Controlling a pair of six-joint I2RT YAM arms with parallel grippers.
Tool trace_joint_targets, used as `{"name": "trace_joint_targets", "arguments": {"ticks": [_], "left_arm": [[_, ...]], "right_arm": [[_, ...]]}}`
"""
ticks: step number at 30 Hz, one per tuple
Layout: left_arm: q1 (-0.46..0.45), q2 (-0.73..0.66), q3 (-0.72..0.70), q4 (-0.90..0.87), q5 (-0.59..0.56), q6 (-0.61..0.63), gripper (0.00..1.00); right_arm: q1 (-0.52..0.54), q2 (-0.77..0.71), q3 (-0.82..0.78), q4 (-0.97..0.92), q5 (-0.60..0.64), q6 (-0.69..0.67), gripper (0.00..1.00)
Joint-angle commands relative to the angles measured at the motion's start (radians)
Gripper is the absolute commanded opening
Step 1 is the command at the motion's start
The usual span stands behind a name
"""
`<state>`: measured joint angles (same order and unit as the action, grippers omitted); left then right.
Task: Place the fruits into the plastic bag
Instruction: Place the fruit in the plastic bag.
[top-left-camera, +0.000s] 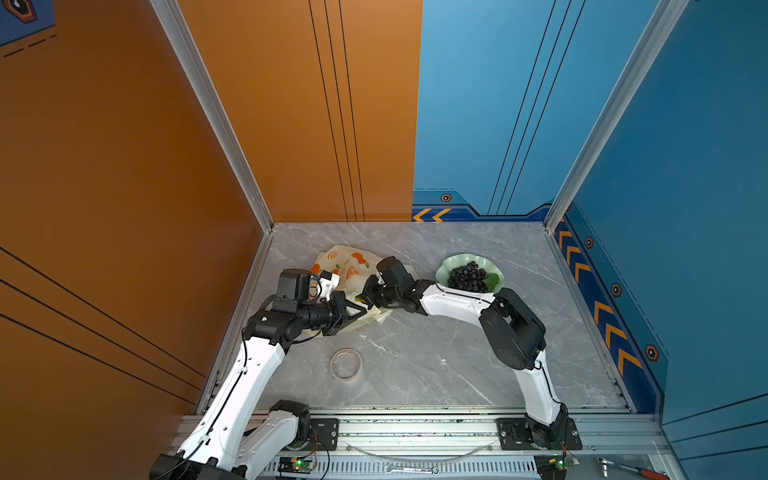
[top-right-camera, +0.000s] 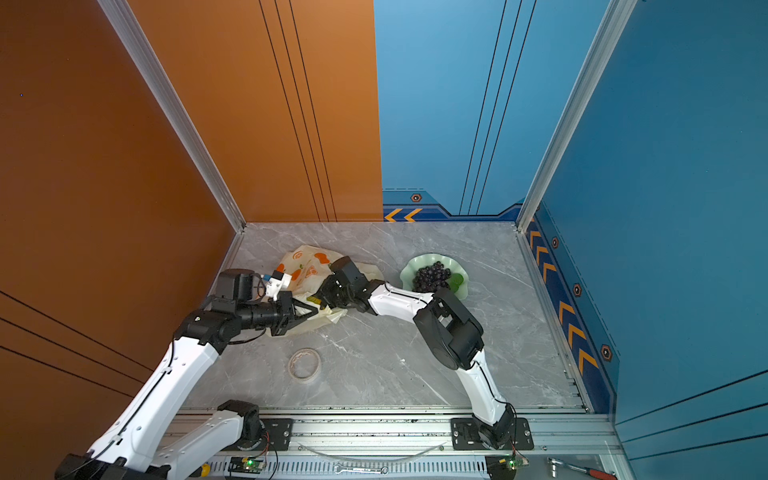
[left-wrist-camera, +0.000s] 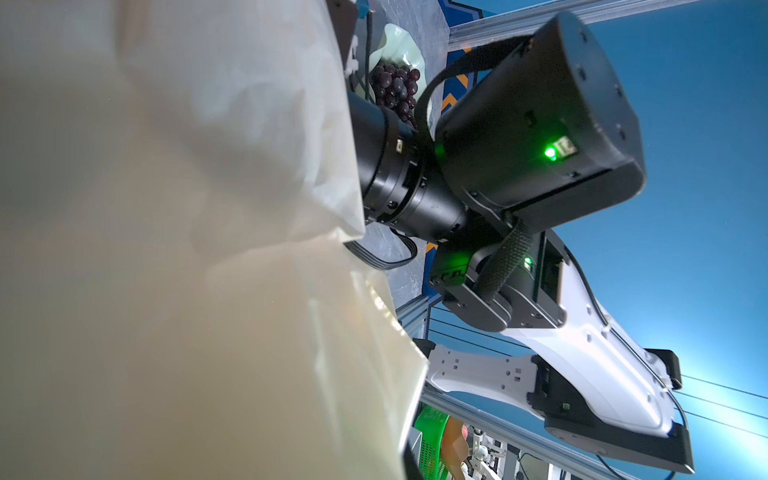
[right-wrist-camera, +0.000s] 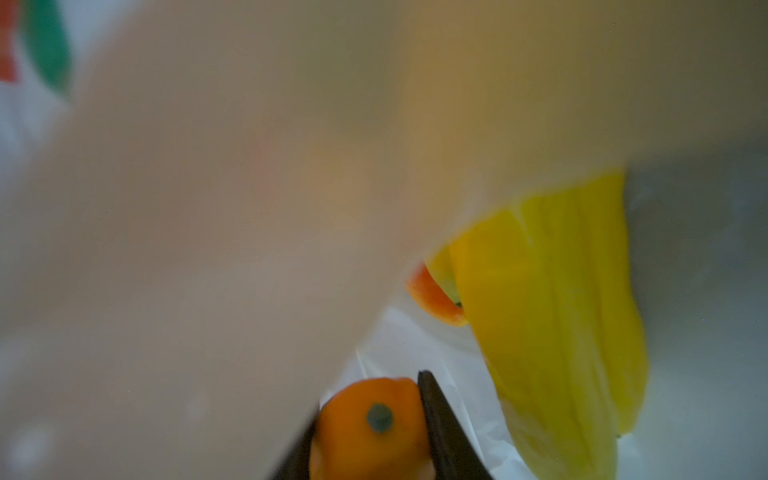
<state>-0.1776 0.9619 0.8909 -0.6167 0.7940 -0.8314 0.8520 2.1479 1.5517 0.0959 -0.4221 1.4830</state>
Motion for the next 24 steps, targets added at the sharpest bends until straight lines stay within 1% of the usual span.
{"name": "trace_joint_targets", "arguments": {"ticks": [1, 3, 8, 10, 11, 14, 19, 24], "left_arm": [[0.005, 0.003, 0.004, 0.017, 0.034, 0.009, 0.00], [0.010, 0.000, -0.002, 0.017, 0.037, 0.011, 0.00], [0.013, -0.011, -0.015, 0.017, 0.040, 0.012, 0.00], [0.016, -0.015, -0.018, 0.017, 0.040, 0.011, 0.00], [0.017, -0.017, -0.018, 0.017, 0.040, 0.011, 0.00], [0.018, -0.019, -0.020, 0.018, 0.042, 0.011, 0.00], [0.020, -0.023, -0.021, 0.017, 0.042, 0.009, 0.00], [0.022, -0.024, -0.021, 0.017, 0.040, 0.008, 0.00]], "right_arm": [[0.026, 0.046, 0.064, 0.031, -0.063, 0.006, 0.32], [0.040, 0.076, 0.109, 0.034, -0.094, 0.006, 0.32], [0.071, 0.121, 0.194, 0.002, -0.124, -0.014, 0.33], [0.080, 0.132, 0.217, -0.019, -0.131, -0.028, 0.35], [0.083, 0.136, 0.224, -0.028, -0.134, -0.034, 0.38], [0.090, 0.141, 0.235, -0.050, -0.139, -0.048, 0.53], [0.088, 0.126, 0.238, -0.093, -0.129, -0.086, 0.71], [0.082, 0.111, 0.235, -0.116, -0.120, -0.110, 0.72]]}}
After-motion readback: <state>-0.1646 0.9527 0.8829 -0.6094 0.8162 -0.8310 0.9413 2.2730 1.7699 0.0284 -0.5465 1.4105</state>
